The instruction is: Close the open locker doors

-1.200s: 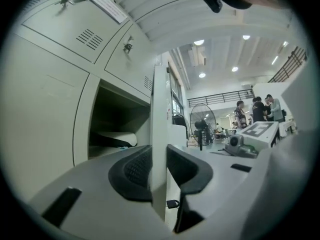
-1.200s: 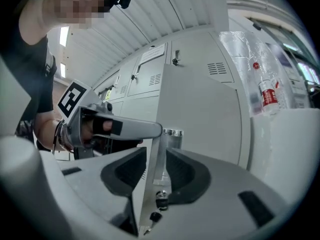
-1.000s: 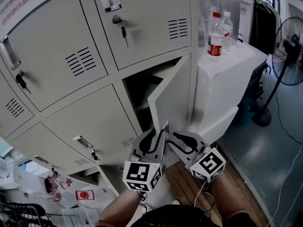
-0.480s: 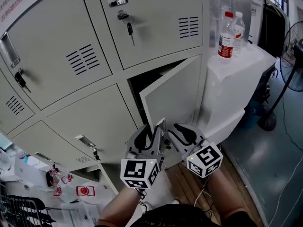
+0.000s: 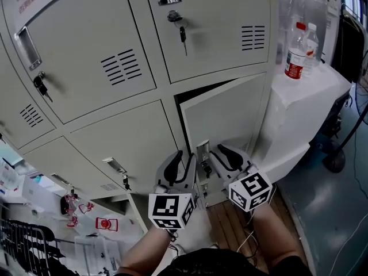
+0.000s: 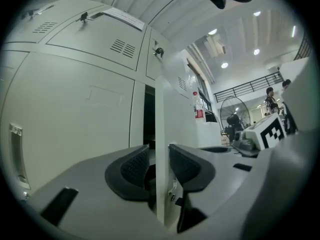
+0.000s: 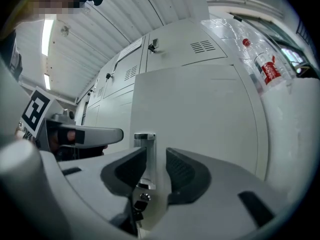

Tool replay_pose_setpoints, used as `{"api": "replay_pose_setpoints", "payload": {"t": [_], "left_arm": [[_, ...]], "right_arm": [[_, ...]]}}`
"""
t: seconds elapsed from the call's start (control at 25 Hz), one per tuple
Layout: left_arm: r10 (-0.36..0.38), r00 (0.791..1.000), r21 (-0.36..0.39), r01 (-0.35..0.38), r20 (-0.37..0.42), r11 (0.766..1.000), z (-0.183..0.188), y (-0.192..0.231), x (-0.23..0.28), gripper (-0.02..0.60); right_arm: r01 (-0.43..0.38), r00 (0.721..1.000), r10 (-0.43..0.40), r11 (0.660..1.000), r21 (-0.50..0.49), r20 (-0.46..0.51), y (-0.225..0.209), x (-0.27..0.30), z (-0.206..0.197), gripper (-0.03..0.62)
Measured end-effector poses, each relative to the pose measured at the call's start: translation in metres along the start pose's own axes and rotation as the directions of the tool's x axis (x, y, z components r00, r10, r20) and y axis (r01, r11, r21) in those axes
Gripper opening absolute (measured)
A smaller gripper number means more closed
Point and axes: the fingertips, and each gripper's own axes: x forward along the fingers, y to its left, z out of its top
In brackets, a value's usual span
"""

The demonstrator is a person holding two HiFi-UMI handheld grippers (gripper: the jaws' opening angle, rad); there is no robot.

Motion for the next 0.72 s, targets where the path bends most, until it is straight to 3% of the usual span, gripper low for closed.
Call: {"api": "replay_pose_setpoints", "payload": {"t": [0.72], "left_arm": [[0.040, 0.999, -0.024, -0.041, -0.033, 0.999, -0.023, 0.038, -0.047, 0.161]], "right_arm": [[-0.007, 1.000, 0.007, 0.999, 0.037, 0.010, -0.006, 0.044, 0.002, 0.110]]}}
